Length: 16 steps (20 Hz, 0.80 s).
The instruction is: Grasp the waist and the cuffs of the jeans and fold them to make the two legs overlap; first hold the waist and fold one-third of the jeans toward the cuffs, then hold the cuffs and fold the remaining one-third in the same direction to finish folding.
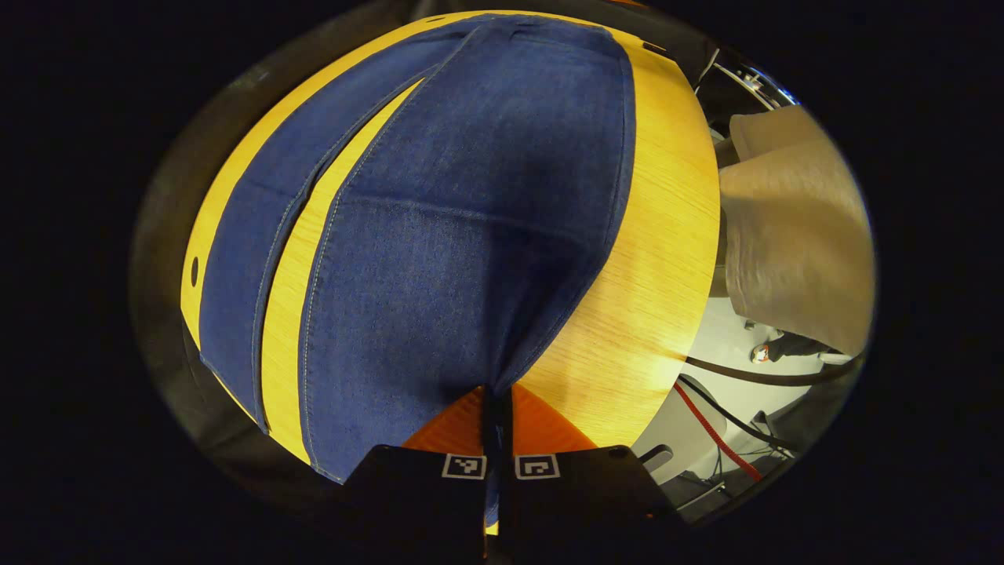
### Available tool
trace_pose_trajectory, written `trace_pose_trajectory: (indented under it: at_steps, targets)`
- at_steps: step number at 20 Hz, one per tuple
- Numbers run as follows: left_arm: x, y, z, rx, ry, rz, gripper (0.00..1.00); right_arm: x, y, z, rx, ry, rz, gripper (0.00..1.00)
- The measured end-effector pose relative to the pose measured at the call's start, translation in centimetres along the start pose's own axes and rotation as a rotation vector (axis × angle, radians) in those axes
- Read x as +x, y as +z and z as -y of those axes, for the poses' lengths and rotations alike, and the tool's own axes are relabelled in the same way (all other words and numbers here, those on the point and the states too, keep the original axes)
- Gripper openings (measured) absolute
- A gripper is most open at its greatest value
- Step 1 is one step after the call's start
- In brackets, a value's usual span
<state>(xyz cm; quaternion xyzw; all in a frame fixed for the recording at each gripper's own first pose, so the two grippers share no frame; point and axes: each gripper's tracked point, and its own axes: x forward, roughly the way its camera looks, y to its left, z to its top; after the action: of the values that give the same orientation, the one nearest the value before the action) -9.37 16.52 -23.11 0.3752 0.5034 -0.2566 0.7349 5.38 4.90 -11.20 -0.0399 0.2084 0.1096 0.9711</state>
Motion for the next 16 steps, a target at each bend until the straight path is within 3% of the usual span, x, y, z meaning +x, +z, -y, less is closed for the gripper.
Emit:
trace_pose_trajectory:
  at_steps: [3,7,16]
  targets:
    - [-0.2,-0.1,-0.1,0.006,-0.012,-0.005,0.0,0.3,-0.4,-0.9,-0.051,0.055,-0.052,1.0]
    - [-0.2,0.1,-0.1,0.002,-0.03,-0.001,0.0,0.5,-1.8,-0.4,-0.271,0.099,-0.144,0.99]
    - [0.1,0.0,-0.4,-0.033,-0.036,-0.038,0.0,1.4,-8.3,0.2,-0.662,0.322,-0.49,1.0]
